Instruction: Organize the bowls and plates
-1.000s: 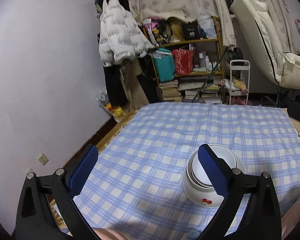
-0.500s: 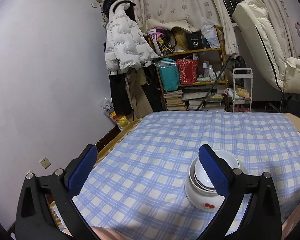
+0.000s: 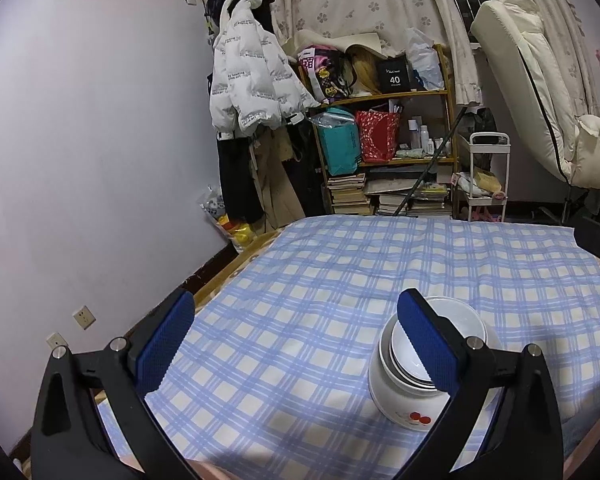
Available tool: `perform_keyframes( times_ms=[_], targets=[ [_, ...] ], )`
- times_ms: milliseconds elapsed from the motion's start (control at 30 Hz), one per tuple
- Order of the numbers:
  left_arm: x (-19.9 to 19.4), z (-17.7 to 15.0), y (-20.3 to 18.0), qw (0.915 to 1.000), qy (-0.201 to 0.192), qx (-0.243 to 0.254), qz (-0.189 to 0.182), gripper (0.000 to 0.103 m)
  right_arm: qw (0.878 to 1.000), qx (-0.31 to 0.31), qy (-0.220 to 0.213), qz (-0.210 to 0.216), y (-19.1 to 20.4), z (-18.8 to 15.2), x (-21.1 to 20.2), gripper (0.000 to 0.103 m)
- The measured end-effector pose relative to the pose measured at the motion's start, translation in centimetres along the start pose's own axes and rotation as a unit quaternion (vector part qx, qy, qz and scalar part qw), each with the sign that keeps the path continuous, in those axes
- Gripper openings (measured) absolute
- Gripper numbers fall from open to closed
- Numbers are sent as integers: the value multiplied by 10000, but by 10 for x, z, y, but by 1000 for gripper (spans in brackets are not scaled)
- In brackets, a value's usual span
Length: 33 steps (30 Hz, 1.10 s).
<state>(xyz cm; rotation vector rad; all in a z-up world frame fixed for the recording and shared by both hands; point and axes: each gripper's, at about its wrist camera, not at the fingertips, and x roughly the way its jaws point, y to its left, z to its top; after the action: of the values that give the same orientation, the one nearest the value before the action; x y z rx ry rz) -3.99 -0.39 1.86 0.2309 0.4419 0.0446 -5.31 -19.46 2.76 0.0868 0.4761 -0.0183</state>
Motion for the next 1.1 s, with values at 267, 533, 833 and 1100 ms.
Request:
perform_keyframes(
  times_ms=[267, 533, 833, 1100],
  targets=[
    [13, -2, 4, 9998, 159, -145, -31, 100, 9998, -52, 139, -98, 1, -3, 12, 103],
    [15, -3, 6, 9995, 133, -259, -147, 100, 9997, -140, 206, -89, 3, -5, 15, 103],
    [14, -3, 5, 9994, 153, -218, -217, 100, 9996, -149, 200, -99, 2, -5, 15, 103],
    [14, -3, 0, 9994, 208, -129, -260, 100, 9996, -146, 205, -96, 2, -4, 15, 103]
  ],
)
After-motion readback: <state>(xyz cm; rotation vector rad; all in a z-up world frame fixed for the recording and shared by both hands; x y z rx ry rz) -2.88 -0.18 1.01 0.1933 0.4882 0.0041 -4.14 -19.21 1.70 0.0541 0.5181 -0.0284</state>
